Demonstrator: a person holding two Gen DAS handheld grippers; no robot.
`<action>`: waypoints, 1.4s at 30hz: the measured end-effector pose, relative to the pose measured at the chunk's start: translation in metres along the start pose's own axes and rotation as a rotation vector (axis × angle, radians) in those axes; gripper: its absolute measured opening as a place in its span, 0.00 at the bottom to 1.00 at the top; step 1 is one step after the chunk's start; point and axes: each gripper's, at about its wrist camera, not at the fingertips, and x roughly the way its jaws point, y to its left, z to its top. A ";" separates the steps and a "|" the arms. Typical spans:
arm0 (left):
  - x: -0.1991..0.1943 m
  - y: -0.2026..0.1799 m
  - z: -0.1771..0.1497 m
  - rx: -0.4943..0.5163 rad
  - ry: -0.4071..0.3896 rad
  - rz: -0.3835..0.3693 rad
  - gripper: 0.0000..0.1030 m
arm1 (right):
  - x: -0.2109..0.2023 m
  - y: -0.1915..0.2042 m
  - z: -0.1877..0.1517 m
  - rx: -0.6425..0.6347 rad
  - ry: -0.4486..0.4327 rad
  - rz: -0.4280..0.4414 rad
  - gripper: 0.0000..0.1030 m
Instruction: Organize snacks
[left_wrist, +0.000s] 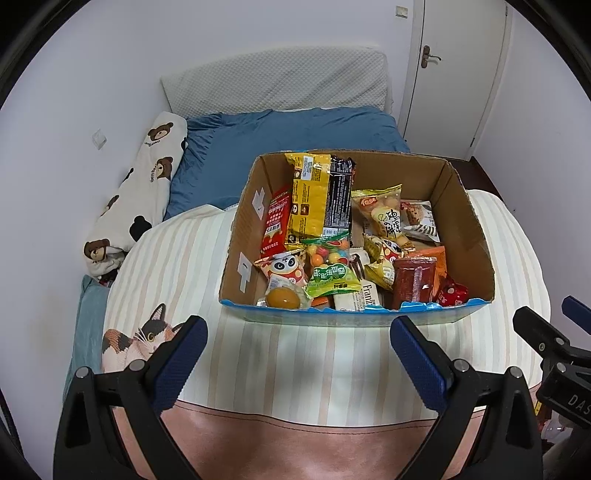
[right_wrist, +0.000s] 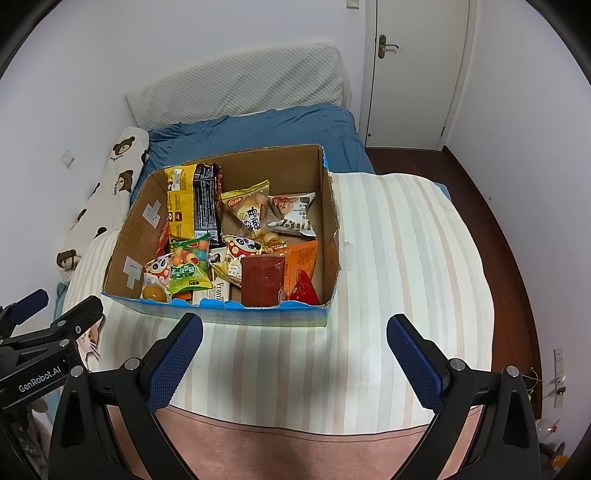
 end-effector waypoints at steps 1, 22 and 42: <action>0.000 0.000 0.000 -0.001 0.001 -0.001 0.99 | 0.000 0.000 0.000 0.000 0.000 -0.001 0.99; -0.002 -0.001 0.001 0.000 -0.001 -0.004 0.99 | -0.010 0.001 0.001 -0.007 -0.011 -0.016 0.99; -0.010 -0.002 0.001 0.012 -0.012 -0.007 0.99 | -0.011 0.004 -0.001 0.006 -0.012 0.004 0.99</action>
